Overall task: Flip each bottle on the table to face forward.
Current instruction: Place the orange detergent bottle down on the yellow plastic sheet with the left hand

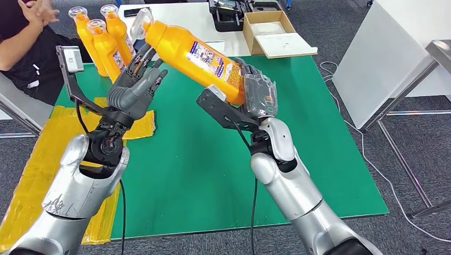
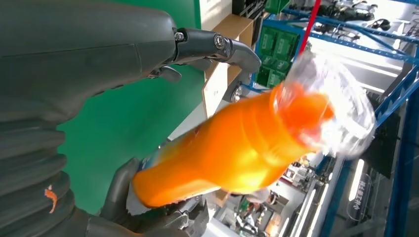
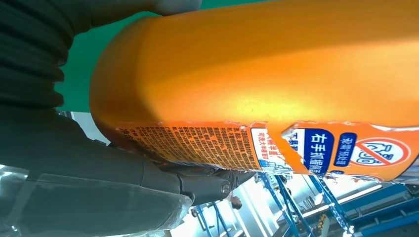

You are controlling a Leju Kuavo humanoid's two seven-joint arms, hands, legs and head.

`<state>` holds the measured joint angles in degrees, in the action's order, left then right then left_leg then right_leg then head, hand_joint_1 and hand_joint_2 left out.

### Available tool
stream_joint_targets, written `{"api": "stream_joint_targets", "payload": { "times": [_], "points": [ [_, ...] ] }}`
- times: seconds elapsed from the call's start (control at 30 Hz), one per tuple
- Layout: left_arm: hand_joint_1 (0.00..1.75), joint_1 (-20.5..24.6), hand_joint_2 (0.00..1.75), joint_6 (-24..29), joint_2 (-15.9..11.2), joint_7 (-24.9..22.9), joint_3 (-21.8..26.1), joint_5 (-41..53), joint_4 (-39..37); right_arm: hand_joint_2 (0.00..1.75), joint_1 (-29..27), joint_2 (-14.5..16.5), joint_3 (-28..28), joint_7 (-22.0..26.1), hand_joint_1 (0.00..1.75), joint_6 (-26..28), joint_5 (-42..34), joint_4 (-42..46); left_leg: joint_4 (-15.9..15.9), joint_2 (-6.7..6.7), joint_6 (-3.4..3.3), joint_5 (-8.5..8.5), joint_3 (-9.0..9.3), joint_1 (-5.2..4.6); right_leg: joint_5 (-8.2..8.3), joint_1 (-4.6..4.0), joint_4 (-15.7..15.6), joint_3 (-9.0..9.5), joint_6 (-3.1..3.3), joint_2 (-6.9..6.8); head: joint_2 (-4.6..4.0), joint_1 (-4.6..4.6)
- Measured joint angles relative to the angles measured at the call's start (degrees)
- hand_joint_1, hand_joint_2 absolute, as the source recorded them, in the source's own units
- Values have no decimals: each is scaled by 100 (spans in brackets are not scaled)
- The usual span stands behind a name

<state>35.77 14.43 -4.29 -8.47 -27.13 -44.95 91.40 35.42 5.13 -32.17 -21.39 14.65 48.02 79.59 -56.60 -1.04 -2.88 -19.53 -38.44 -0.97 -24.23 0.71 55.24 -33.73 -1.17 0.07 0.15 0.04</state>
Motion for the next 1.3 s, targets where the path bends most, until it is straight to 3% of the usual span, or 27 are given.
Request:
{"api": "stream_joint_targets", "payload": {
  "times": [0.27,0.5,1.07,1.2,1.3],
  "points": [
    [0,178,175,698,490,274,-498,1268,-101,175,-17,123,-69,-120,175,-56,79,-3,-1,-10,-1,0,-5,-3,1,0,-1,-2,-1,-2,0,0],
    [0,463,175,956,910,216,-698,1684,-459,175,-30,308,-309,-161,175,-174,62,-59,-1,-3,-1,0,-5,-4,1,0,0,-3,-2,-1,0,-1],
    [0,562,175,937,1250,-34,-412,1394,-1014,175,113,467,-750,-221,175,-217,99,-267,-1,1,0,0,-6,-2,1,0,0,-5,-1,0,0,0],
    [172,559,175,850,1255,-42,-353,1308,-1029,175,156,467,-787,-236,175,-217,68,-334,-1,1,-1,0,-7,-2,1,0,0,-5,-1,0,0,-1],
    [175,553,175,803,1255,-21,-332,1290,-1035,175,193,467,-813,-260,175,-217,50,-384,-1,1,-1,0,-8,-3,1,0,0,-5,-1,0,0,-1]
  ]
}}
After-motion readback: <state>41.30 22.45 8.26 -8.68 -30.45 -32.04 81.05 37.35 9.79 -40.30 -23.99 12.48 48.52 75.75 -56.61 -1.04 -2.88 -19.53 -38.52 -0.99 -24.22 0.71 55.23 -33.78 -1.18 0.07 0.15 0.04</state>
